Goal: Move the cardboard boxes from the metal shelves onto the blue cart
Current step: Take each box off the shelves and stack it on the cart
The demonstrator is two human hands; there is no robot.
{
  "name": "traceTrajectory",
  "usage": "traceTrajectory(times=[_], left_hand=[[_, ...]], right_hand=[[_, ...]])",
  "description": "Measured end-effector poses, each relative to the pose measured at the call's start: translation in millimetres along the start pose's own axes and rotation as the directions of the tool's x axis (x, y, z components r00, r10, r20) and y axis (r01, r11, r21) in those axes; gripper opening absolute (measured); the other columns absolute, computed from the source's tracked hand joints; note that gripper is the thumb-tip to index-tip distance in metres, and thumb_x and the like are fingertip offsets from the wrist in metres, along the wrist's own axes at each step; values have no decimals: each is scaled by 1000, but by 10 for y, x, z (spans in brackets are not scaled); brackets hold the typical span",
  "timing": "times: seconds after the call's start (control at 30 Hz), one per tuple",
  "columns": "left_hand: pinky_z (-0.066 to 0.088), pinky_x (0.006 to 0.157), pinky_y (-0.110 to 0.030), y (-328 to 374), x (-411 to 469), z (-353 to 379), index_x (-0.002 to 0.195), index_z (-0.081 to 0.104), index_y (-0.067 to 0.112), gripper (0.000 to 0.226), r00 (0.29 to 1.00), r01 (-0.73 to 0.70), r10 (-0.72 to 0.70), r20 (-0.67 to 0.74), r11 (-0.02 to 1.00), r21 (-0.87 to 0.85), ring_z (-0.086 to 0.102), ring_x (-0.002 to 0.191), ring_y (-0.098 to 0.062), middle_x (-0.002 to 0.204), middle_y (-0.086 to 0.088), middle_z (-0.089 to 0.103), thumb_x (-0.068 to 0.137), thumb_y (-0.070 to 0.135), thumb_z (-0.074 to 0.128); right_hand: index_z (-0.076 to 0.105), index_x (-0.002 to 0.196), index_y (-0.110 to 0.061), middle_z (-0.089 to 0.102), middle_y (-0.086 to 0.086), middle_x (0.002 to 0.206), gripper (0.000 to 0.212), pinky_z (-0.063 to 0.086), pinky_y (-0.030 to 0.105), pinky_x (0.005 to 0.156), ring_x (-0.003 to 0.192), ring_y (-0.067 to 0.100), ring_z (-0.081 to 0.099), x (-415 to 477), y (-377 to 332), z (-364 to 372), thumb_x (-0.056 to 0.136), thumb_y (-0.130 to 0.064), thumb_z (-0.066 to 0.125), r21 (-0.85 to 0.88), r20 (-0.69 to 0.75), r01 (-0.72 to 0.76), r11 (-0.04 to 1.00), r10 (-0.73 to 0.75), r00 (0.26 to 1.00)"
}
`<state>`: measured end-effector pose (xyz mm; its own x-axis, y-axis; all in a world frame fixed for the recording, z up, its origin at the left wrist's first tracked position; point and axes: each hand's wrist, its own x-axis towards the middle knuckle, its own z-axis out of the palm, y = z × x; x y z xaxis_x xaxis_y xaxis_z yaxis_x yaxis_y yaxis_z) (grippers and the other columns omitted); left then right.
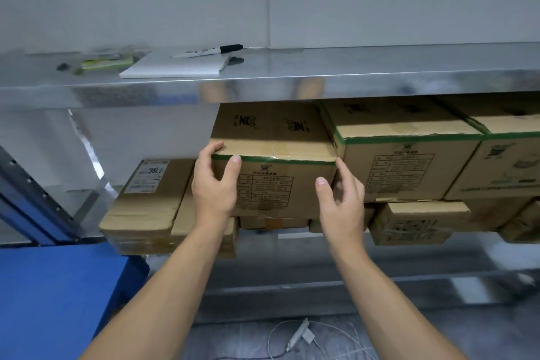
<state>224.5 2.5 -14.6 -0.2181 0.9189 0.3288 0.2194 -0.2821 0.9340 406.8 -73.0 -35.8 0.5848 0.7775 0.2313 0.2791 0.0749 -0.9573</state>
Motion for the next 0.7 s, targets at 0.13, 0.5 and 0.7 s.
traceTrajectory(times=[0.13, 0.5, 0.7], left_hand=[[51, 97, -39, 26, -35, 8, 115, 57, 37, 24, 998, 5, -7, -61, 999, -37, 58, 106, -6, 112, 15, 61, 94, 29, 63], [49, 100, -46, 193, -333, -212, 111, 56, 43, 21, 979, -75, 93, -183, 992, 100, 57, 118, -15, 121, 7, 62, 91, 46, 61], [51, 88, -22, 336, -601, -386, 112, 57, 36, 19, 956, -100, 120, -269, 991, 85, 59, 105, -12, 109, 12, 61, 94, 37, 63]], right_hand=[[43, 144, -42, 39, -10, 140, 50, 40, 43, 111, 129, 8, 44, 1, -45, 10, 97, -42, 58, 63, 7, -34, 997, 33, 999], [34, 150, -41, 36, -17, 138, 60, 40, 43, 111, 133, 10, 43, -107, -136, -99, 95, -41, 60, 133, 171, -21, 991, -2, 985], [40, 146, -42, 40, -8, 134, 57, 40, 40, 111, 126, 9, 45, -105, -254, -261, 94, -42, 62, 149, 247, 34, 988, -71, 966]])
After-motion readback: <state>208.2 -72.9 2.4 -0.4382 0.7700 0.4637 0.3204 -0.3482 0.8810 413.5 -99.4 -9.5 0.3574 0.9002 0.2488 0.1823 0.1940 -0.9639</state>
